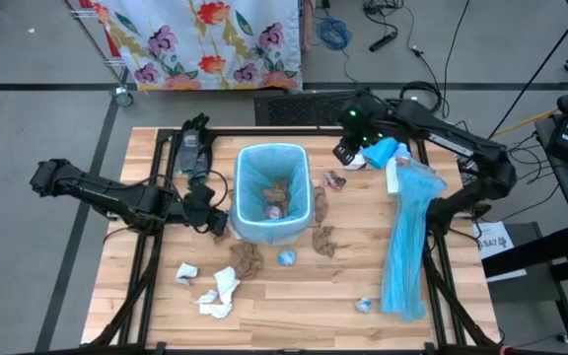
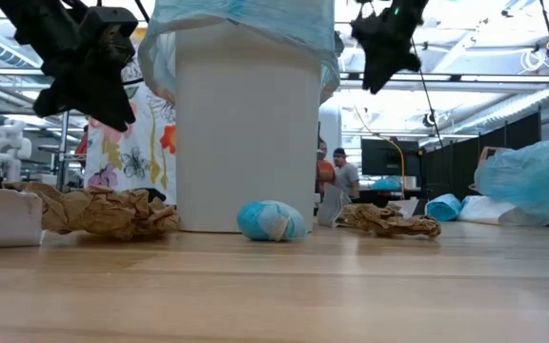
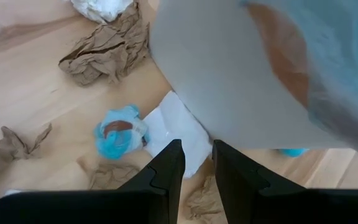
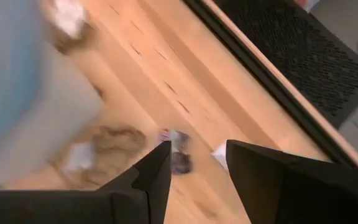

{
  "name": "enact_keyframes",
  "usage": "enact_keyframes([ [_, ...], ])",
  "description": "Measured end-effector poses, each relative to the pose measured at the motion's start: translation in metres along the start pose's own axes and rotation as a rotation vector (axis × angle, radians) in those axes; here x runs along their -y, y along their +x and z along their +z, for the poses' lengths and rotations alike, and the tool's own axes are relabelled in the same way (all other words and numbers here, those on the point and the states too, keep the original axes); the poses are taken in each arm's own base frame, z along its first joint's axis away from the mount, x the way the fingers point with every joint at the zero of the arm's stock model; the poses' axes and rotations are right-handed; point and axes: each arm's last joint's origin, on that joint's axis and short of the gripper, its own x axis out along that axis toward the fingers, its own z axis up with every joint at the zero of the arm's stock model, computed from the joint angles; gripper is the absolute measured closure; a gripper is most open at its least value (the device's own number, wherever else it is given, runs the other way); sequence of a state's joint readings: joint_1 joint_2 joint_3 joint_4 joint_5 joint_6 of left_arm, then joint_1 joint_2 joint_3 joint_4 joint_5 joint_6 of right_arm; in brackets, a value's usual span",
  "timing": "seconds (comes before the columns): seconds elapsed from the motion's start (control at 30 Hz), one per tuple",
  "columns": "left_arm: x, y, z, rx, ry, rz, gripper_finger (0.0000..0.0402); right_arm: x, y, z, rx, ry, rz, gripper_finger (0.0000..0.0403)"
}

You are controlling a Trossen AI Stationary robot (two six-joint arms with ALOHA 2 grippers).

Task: Place trash/remove bag and relplace
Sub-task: Put the white and red paper into the trash bin

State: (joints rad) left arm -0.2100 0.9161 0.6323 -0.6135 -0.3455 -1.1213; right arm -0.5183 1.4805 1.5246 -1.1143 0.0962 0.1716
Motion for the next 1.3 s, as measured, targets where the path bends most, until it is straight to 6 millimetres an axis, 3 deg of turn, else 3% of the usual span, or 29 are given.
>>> enact_keyframes([
  [0.27,0.001,0.0,0.001,0.007,-0.032,-0.012,0.0311,0.031,0.043,0.009,-0.15,-0.19,0.094,0.0257],
  [0.47,0.002,0.002,0.0,0.017,-0.054,0.003,0.0311,0.048,0.071,0.012,-0.21,-0.237,0.171,0.0257],
  [0.87,0.005,0.028,-0.008,-0.033,-0.063,0.111,0.0311,0.037,0.147,0.009,-0.397,-0.292,0.235,0.025],
  [1.3,0.006,0.03,-0.01,-0.073,-0.057,0.106,0.0311,0.034,0.17,0.005,-0.459,-0.258,0.235,0.0173],
])
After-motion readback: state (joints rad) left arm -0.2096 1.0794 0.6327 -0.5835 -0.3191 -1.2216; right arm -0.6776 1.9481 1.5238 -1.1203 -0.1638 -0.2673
